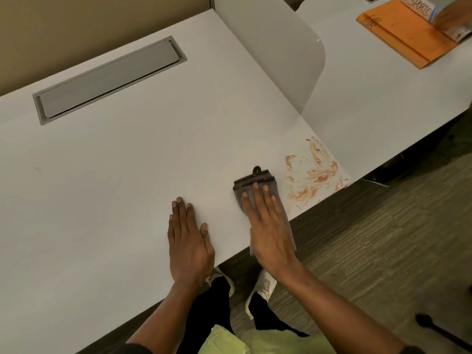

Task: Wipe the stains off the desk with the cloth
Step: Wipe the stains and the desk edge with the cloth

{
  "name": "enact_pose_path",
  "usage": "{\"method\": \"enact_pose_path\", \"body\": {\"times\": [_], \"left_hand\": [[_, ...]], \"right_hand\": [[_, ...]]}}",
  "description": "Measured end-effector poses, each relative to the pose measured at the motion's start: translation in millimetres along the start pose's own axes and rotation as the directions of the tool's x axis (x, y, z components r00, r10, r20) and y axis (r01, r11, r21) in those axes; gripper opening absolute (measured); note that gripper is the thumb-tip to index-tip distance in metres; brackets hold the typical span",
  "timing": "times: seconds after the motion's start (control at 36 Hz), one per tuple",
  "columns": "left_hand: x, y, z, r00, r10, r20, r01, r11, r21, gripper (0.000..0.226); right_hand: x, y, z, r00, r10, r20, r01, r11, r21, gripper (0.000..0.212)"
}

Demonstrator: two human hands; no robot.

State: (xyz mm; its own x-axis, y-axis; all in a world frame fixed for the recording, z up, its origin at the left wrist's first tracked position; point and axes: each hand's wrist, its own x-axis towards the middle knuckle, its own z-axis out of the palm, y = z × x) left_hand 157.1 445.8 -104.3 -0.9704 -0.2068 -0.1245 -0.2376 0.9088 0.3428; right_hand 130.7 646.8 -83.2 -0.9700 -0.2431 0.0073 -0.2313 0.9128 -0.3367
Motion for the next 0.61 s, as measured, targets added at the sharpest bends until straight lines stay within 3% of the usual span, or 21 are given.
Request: {"method": "enact_pose_path", "body": {"times": [0.08,0.22,0.39,0.61], "left_hand": [[0,0,1,1.000,0.003,-0.003,-0.003,1.000,0.007,0.066],[0,0,1,1.000,-0.005,-0.003,0.005,1.000,-0.002,0.065],[0,0,2,1.000,-0.008,0.012,0.008,1.000,-0.001,0.067],[2,-4,6,1.000,0.000,-0.004,0.000,1.000,0.025,0.069]], "right_hand": [[6,11,-5,1.000,0.015,-0.002,-0.015,1.000,0.007,0.113],[81,45,-24,0.995,0.092,-0.048,-0.092,0.996,0.014,0.089],[99,36,-18,0.984,0.143,-0.104,-0.140,0.990,0.033,0.082],[-7,-25,18,0.998,-0.061,-0.014,0.062,0.995,0.073,0.118]]}}
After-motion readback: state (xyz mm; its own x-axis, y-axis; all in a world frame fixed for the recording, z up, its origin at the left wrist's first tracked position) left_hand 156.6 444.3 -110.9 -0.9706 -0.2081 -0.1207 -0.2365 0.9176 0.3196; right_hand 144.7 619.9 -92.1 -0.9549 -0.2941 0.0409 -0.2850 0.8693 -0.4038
